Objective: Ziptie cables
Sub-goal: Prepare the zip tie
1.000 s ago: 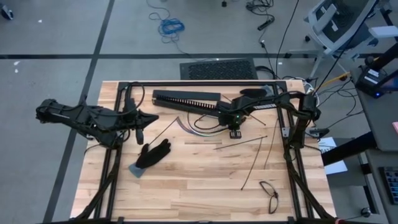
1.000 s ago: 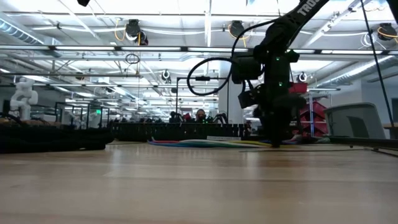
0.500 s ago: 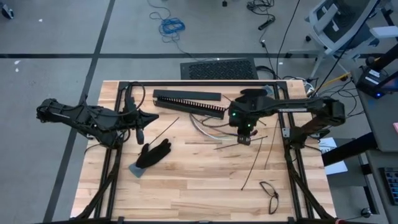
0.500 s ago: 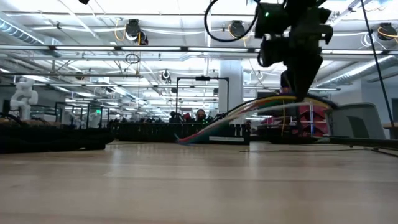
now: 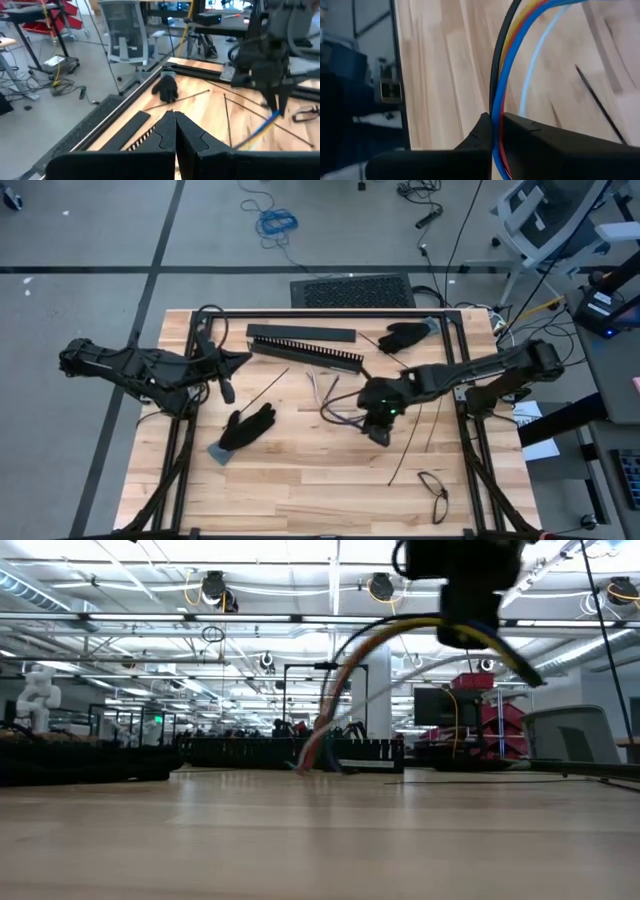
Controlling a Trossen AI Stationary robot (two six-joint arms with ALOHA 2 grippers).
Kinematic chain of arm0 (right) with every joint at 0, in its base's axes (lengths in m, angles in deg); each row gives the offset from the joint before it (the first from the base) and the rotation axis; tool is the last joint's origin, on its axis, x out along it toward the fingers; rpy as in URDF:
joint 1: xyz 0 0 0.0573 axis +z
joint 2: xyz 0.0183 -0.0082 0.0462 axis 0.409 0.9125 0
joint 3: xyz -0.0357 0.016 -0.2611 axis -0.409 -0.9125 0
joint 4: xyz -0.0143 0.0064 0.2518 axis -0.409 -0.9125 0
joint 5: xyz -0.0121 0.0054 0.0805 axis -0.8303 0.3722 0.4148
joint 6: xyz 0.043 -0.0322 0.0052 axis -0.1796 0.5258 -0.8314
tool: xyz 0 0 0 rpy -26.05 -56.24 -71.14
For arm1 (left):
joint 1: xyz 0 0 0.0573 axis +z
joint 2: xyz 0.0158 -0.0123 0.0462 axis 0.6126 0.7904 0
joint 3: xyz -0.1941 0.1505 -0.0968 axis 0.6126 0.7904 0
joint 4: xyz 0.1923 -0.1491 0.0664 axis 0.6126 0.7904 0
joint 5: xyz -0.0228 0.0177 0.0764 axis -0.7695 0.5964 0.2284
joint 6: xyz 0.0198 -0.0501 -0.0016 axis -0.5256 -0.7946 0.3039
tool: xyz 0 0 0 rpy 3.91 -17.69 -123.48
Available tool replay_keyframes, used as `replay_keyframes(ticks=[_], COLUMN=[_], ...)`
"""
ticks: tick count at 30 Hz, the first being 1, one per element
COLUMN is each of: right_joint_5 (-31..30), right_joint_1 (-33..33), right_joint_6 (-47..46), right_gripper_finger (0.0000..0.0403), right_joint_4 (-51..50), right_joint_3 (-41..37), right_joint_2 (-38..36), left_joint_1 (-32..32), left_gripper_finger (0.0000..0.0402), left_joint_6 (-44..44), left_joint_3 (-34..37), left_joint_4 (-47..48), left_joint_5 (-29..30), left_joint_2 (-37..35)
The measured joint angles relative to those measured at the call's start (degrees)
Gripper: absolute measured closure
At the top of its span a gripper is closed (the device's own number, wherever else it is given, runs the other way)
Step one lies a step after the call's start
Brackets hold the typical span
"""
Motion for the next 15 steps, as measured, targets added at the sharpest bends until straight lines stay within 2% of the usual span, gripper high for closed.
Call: replay_keyframes(ticks=[5,9,12,15], right_joint_5=[2.2,4.5,5.4,3.8], right_joint_1=[-1.4,-2.1,-1.9,-0.7], right_joint_6=[8.9,18.3,27.5,35.5], right_gripper_finger=[0.0391,0.0391,0.0391,0.0391], right_joint_4=[2.2,0.1,-7.3,-20.6], right_joint_3=[10.6,24.7,37.2,45.7], right_joint_2=[6.6,13.4,18.6,22.5], left_joint_1=[0.0,0.0,0.0,0.0], left_gripper_finger=[0.0401,0.0401,0.0402,0.0401], left_joint_6=[1.3,1.3,1.3,1.0], left_joint_3=[0.0,0.0,0.0,0.0], left_joint_4=[-0.9,-0.9,-0.9,-0.9], left_joint_5=[0.0,0.0,0.0,0.0], left_joint_2=[-1.1,-2.0,-2.5,-2.6])
